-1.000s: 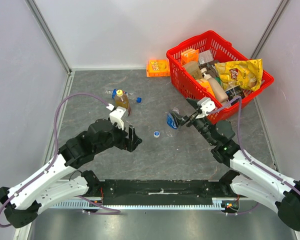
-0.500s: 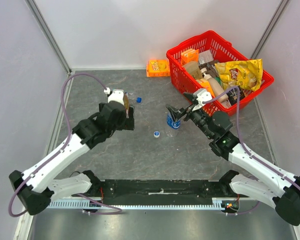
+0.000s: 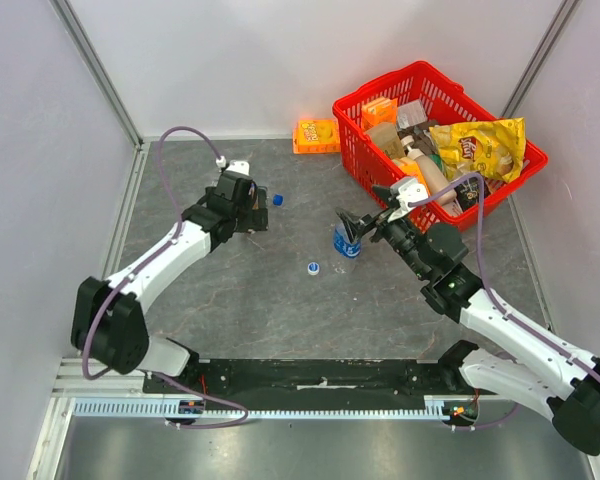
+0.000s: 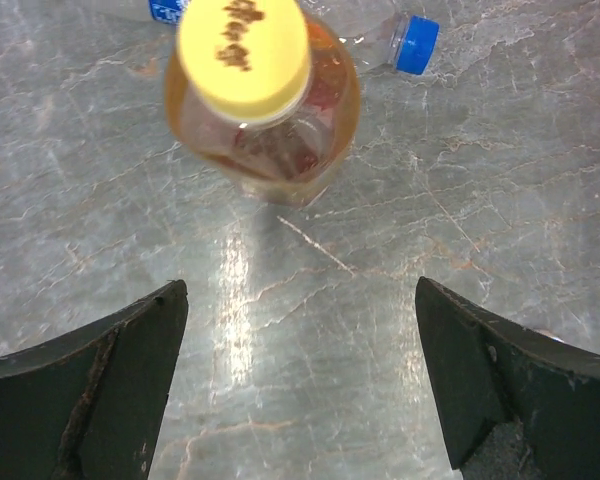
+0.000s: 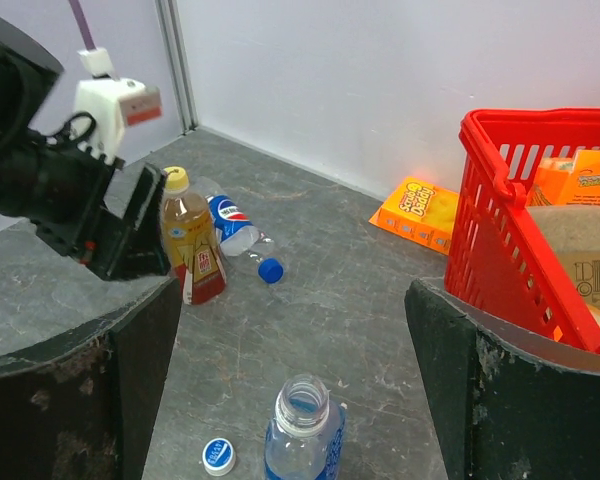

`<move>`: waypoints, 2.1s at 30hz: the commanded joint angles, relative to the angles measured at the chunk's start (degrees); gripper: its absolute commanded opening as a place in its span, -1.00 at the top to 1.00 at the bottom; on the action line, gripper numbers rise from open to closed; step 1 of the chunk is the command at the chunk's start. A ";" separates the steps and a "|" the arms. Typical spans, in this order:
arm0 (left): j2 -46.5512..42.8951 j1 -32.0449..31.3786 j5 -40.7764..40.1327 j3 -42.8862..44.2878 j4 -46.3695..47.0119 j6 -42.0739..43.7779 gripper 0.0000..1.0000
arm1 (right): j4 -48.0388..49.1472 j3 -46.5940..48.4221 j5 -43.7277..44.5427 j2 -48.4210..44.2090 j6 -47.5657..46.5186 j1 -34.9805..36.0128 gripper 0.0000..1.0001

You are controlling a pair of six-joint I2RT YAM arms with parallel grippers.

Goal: Unscrew the bottle caps
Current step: Pick up the plastic bottle at the center of the board.

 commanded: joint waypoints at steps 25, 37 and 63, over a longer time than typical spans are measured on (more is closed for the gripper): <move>19.59 3.41 -3.38 -1.99 25.49 3.87 -0.79 | 0.78 -1.44 5.41 -3.18 -1.89 0.08 -0.96; 23.38 3.32 -0.83 0.21 25.40 3.69 -0.28 | -1.59 -1.52 5.76 -4.84 -1.98 0.08 -0.96; -13.53 2.00 32.19 -3.92 0.89 11.25 -0.13 | -14.49 15.51 -9.08 -4.15 6.79 0.08 -0.96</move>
